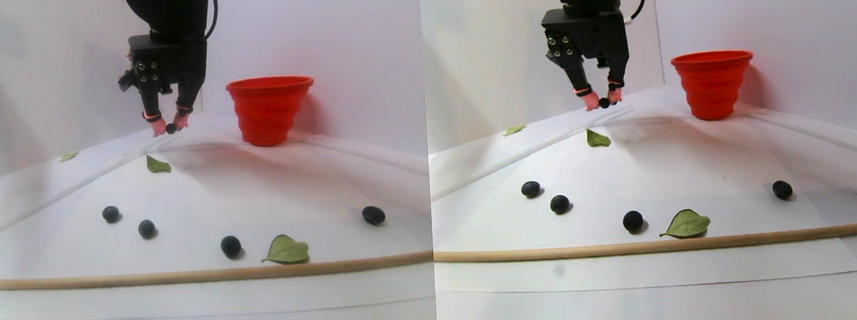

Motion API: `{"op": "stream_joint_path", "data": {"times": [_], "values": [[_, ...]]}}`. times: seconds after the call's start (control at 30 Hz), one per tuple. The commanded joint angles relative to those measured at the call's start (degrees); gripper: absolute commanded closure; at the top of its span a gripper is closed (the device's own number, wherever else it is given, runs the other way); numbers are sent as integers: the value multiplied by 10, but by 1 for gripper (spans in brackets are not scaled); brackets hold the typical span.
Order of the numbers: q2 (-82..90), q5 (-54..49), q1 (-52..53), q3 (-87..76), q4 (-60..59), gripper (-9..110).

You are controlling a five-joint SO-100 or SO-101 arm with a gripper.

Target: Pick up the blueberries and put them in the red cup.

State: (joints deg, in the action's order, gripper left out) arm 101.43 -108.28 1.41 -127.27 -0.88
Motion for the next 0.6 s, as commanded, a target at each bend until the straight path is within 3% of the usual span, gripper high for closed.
{"op": "stream_joint_path", "data": {"times": [0.0, 0.57], "values": [[75, 0, 4, 1, -11, 92], [154, 15, 47, -4, -47, 92]]}}
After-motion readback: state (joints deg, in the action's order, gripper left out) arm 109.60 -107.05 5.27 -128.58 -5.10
